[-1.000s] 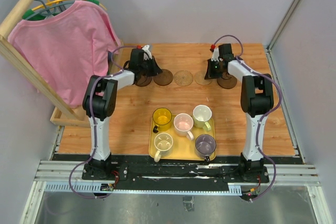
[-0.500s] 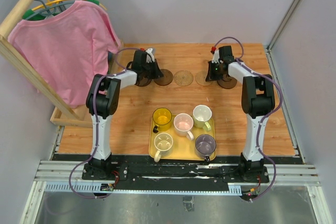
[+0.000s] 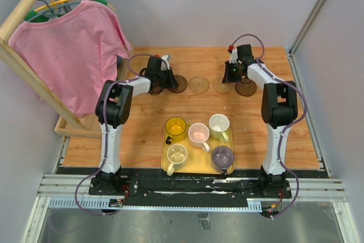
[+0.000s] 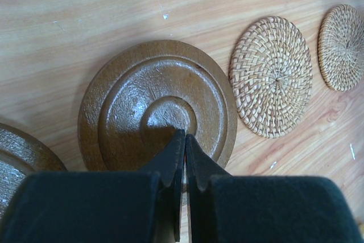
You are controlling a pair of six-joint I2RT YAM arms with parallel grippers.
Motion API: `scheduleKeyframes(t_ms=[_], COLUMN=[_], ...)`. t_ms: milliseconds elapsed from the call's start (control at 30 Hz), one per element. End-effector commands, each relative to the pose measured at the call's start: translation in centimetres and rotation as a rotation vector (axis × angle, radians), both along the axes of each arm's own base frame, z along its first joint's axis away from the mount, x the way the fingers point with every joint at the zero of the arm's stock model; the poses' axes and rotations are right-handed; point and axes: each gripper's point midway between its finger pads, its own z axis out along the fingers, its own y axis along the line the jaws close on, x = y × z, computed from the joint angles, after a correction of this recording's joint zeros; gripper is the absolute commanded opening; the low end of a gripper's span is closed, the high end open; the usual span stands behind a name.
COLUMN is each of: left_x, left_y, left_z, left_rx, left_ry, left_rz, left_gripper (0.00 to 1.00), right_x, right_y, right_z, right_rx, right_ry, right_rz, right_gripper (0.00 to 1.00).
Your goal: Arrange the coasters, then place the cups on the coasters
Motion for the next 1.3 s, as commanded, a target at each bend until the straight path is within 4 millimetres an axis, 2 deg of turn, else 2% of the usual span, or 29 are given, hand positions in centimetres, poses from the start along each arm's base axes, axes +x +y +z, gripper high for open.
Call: scheduleKeyframes(t_ms=[0,133,367,600,867,1000,1267], left_x=[-0.1,-0.4,-0.4,-0.3,0.0,0.1,0.6], left_y=[-0.9,-1.4,-1.5,-1.5,-1.2,-1.2,-1.1], left_z=[-0.5,-0.9,-1.2,-1.1,-0.9,-0.7,-0.6], left_rx=[0.002,0.000,0.006,0.004,0.016,0.018,0.029], left_ry=[0.001,0.011,0.015,0.012,0.010,0.005,-0.001], left_rz=[-0.027,-0.033,-0.029,-0.022,-0.005,-0.003,0.004], left_gripper=[0.06,0.06,0.06,0.06,0.06,0.06,0.06], right_x=[0.5,0.3,-0.8,-1.3,-1.7,-2.5,-3.3], right_y=[3.4,5.6,9.1,11.6,12.0,11.2,10.0], right_z=[3.9,3.8,1.8,0.5,-0.9,-1.9,-2.4], right_rx=[0.017,0.024,0.035,0.046,0.049,0.019,-0.032], right_ry=[-0.081,-0.083,-0.037,-0.008,0.025,0.047,0.054], right_rz=[0.102,0.146,0.236,0.295,0.300,0.289,0.265], right_gripper=[0.03,0.04,0.04,0.04,0.03,0.03,0.03])
